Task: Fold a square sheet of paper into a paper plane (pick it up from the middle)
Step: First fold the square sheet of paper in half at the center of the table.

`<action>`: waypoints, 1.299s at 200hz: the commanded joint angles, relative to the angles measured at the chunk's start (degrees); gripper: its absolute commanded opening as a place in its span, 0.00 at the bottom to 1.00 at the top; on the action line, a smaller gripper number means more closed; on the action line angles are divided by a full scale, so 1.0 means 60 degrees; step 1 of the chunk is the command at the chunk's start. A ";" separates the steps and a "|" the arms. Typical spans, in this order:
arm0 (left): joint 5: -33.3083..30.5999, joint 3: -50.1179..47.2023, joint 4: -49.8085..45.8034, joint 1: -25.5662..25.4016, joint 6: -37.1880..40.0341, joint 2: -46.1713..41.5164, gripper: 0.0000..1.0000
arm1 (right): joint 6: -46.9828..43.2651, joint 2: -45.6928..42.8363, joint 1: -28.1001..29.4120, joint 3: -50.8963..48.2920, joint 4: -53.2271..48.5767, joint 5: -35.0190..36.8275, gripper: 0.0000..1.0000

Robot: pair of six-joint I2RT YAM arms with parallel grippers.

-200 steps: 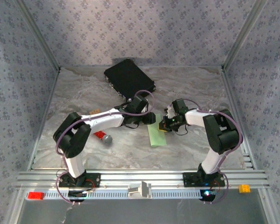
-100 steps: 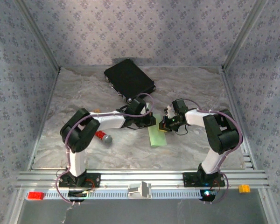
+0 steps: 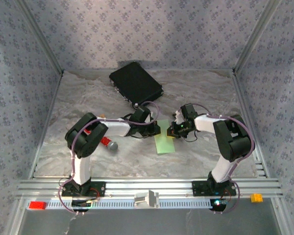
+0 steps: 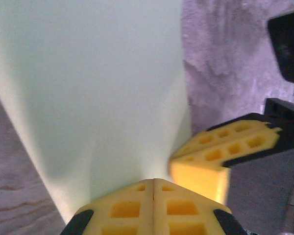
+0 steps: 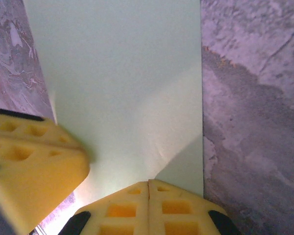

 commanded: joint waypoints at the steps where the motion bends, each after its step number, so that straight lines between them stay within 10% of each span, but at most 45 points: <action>1: 0.0051 -0.0360 0.0288 0.0093 0.0181 0.0206 0.00 | -0.0133 0.0474 -0.0135 -0.0316 -0.1170 0.1931 0.00; 260: 0.0110 0.1137 -0.1038 0.0677 0.1243 0.0554 0.03 | -0.0132 0.0243 -0.0193 -0.0544 -0.0995 0.2026 0.00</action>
